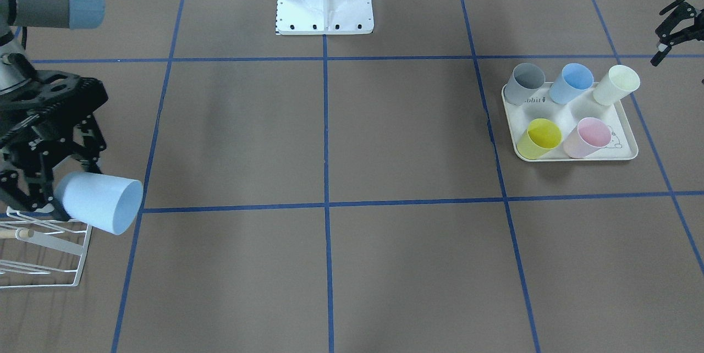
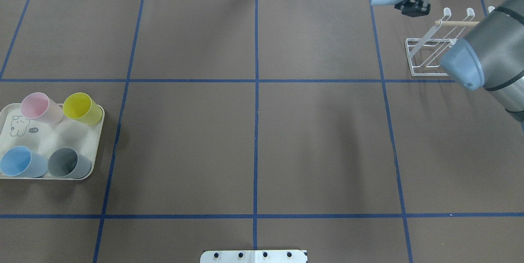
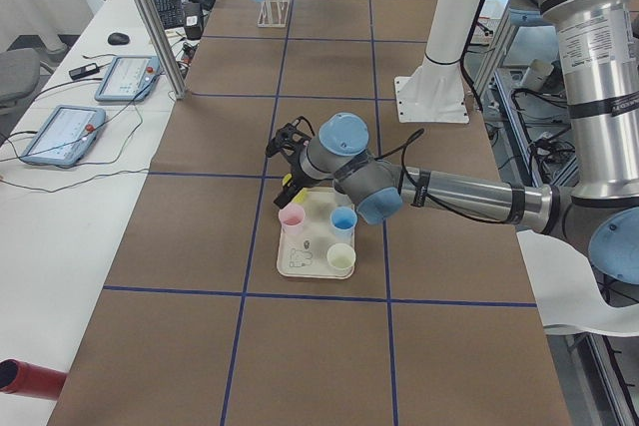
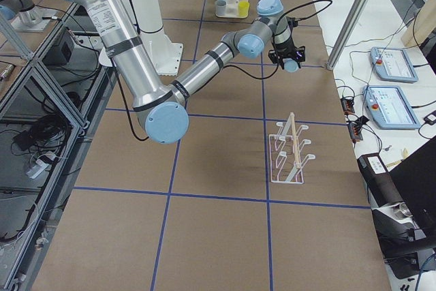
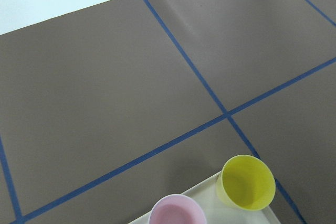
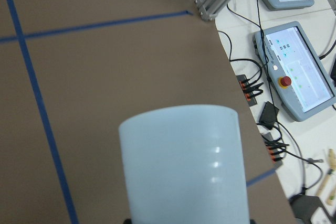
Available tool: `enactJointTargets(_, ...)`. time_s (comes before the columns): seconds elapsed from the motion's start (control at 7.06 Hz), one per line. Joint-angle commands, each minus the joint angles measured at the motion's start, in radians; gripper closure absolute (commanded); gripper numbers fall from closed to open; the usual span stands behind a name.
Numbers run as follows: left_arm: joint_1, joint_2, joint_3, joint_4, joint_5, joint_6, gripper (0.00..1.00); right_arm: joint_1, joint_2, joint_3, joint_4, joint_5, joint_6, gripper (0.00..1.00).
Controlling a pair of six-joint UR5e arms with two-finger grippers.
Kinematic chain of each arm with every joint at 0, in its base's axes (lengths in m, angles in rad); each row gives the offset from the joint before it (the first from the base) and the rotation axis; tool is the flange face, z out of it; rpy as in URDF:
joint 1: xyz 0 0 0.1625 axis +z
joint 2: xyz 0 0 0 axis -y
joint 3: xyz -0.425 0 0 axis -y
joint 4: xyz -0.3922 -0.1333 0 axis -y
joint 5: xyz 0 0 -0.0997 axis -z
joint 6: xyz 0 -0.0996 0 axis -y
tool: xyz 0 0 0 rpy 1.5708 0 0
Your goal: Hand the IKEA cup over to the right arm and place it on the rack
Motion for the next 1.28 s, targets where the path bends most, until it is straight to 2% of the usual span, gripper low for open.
enactJointTargets(0.0, -0.003, 0.006, -0.001, 0.001, 0.000, 0.005, 0.00, 0.068, -0.036, 0.000, -0.095, -0.135, -0.413, 1.00)
enactJointTargets(0.28, -0.003, 0.018, -0.003, -0.005, -0.002, -0.003, 0.00, 0.091, -0.051, 0.000, -0.113, -0.287, -0.670, 1.00)
enactJointTargets(0.42, -0.003, 0.018, -0.003, -0.005, -0.002, -0.004, 0.00, 0.094, -0.112, 0.019, -0.114, -0.316, -0.723, 1.00)
enactJointTargets(0.71, -0.001, 0.017, -0.004, -0.005, -0.003, -0.006, 0.00, 0.079, -0.235, 0.076, -0.114, -0.369, -0.739, 1.00)
enactJointTargets(0.85, -0.001, 0.017, -0.006, -0.005, -0.003, -0.013, 0.00, 0.036, -0.287, 0.095, -0.114, -0.435, -0.751, 1.00)
enactJointTargets(0.99, -0.001, 0.017, -0.003, -0.006, -0.029, -0.018, 0.00, 0.005, -0.294, 0.099, -0.124, -0.469, -0.750, 1.00)
enactJointTargets(1.13, -0.001, 0.017, -0.004, -0.006, -0.037, -0.019, 0.00, -0.001, -0.294, 0.119, -0.152, -0.460, -0.748, 1.00)
